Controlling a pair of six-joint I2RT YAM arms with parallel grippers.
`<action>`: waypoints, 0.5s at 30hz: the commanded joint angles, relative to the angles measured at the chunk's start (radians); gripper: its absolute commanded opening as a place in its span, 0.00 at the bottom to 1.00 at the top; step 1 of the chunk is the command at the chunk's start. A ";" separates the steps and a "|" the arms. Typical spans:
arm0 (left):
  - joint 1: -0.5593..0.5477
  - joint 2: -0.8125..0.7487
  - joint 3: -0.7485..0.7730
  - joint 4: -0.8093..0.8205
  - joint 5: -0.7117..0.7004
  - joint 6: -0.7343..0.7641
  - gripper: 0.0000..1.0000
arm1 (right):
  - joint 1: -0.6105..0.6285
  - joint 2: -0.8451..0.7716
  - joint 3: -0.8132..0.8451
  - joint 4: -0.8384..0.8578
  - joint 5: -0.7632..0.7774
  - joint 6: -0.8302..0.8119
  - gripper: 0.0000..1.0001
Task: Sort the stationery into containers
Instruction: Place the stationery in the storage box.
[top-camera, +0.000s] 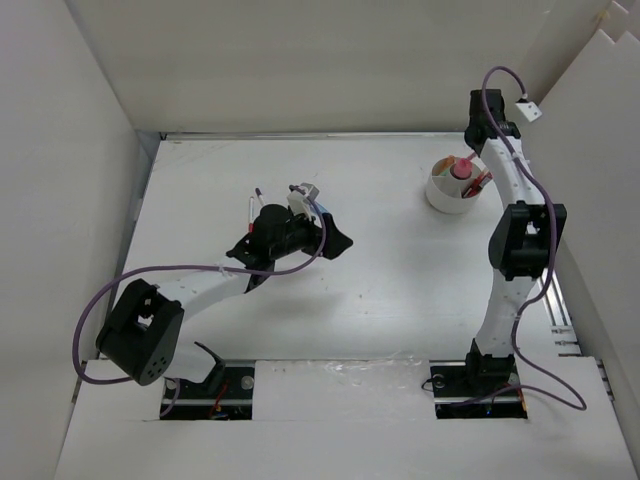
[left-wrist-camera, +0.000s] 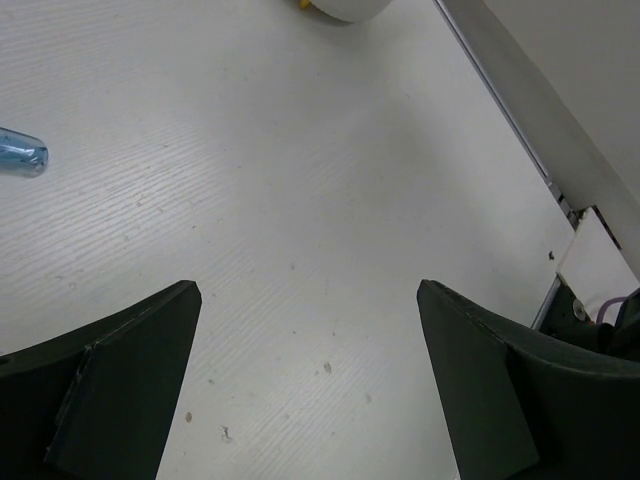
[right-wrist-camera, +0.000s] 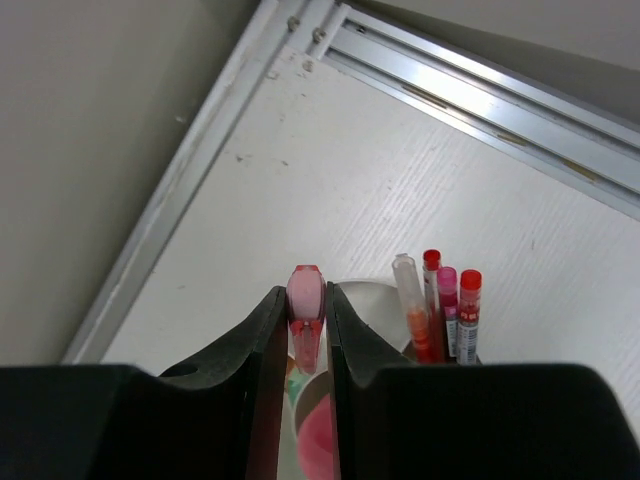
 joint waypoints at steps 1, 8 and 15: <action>0.000 -0.020 -0.004 -0.003 -0.044 -0.006 0.87 | 0.000 -0.048 0.001 -0.027 0.051 -0.020 0.07; 0.000 -0.011 -0.004 -0.003 -0.044 -0.006 0.87 | 0.011 -0.005 0.000 -0.027 0.073 -0.029 0.07; 0.000 -0.001 -0.004 -0.021 -0.081 -0.006 0.87 | 0.032 0.036 0.000 -0.027 0.118 -0.038 0.07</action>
